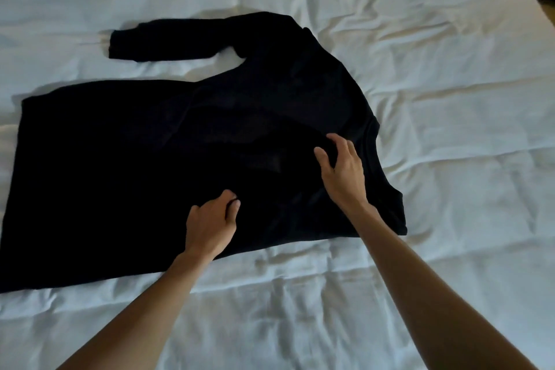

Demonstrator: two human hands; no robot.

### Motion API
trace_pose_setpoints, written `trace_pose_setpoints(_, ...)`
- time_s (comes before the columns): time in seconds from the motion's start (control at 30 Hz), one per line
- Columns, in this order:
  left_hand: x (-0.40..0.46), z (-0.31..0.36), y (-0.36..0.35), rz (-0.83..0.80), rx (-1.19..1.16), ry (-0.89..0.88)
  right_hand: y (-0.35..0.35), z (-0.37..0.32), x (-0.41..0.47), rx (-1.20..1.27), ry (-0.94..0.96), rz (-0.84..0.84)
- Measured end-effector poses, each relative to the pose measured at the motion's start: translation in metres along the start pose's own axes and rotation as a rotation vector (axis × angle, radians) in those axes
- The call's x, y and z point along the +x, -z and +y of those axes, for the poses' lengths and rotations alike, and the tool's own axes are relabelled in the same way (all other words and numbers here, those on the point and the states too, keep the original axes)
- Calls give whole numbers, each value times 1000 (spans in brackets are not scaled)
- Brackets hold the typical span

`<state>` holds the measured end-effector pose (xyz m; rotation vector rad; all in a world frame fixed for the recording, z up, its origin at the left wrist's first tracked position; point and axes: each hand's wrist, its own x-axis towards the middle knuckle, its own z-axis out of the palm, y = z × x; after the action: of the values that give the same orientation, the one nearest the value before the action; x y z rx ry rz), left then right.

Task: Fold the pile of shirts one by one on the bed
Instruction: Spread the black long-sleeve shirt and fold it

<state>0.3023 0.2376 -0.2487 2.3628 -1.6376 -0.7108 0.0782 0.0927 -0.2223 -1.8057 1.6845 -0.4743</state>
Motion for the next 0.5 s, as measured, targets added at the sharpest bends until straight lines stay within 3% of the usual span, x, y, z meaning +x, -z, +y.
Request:
trace_pose_setpoints(0.13, 1, 6, -9, 17, 74, 21, 4, 21, -47, -257, -91, 120)
trace_pose_setpoints(0.3, -4, 9, -25, 107, 198, 29, 15, 30, -61, -426, -232, 123)
trace_pose_setpoints(0.4, -4, 8, -31, 109, 287, 30, 39, 32, -47, -403, -336, -41)
trace_pose_setpoints(0.5, -4, 8, -31, 81, 310, 44, 72, 45, -32, -194, -278, -340)
